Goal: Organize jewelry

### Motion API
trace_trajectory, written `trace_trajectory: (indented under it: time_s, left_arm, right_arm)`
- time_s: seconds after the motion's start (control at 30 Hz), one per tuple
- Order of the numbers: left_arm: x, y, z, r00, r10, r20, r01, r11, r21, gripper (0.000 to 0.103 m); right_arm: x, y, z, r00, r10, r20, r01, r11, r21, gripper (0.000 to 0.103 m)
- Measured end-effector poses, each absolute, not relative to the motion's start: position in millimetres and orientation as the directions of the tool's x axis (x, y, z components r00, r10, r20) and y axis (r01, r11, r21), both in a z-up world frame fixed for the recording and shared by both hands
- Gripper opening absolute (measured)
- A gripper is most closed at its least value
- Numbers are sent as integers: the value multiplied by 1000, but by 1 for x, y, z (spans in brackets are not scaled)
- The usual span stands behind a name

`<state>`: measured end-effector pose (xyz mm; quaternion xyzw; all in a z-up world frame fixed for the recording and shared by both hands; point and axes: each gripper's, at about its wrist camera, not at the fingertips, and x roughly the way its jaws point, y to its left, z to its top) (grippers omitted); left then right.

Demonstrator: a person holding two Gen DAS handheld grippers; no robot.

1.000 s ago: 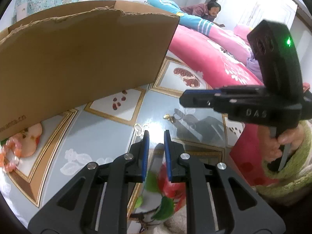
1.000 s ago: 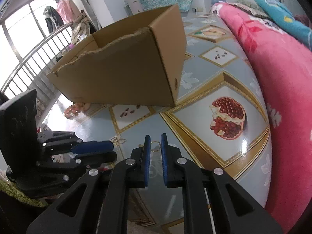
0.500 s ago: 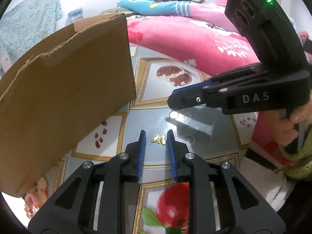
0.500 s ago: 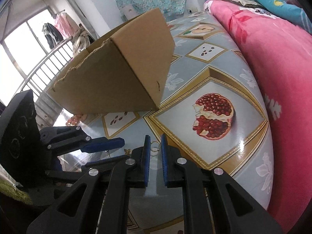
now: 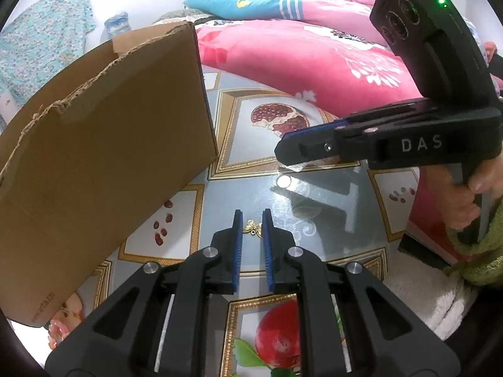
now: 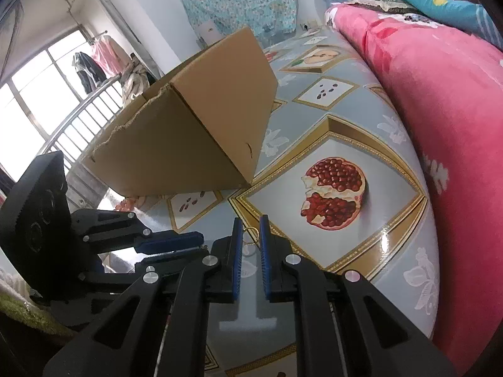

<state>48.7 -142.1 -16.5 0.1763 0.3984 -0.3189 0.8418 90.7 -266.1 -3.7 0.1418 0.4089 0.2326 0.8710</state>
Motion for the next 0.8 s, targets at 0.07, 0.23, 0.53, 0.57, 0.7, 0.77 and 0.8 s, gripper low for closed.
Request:
trace_trajectory:
  time_s: [0.07, 0.23, 0.53, 0.57, 0.7, 0.77, 0.8]
  left_arm:
    - [48, -144, -16, 485, -394, -780, 675, 737, 47, 11]
    - [43, -140, -13, 496, -406, -767, 670, 742, 40, 11]
    - [25, -116, 27, 559, -458, -691, 639, 769, 7, 11]
    - [23, -110, 38, 576, -466, -671, 631, 776, 3, 11]
    - [25, -85, 78, 639, -485, -597, 595, 804, -15, 11]
    - [33, -71, 95, 674, -473, -568, 566, 824, -15, 11]
    - [40, -65, 101, 686, -461, -563, 547, 837, -18, 11]
  right_arm:
    - [89, -267, -2, 564, 519, -643, -290, 853, 434, 11]
    - [83, -266, 4, 578, 512, -636, -295, 857, 422, 11]
    - [71, -259, 42, 640, 509, -575, -342, 859, 380, 11]
    - [71, -256, 53, 655, 516, -552, -361, 855, 372, 11]
    - [82, -239, 96, 699, 544, -464, -436, 838, 326, 11]
    - [94, -229, 109, 690, 572, -443, -468, 820, 329, 11]
    - [102, -223, 114, 681, 586, -440, -481, 810, 335, 11]
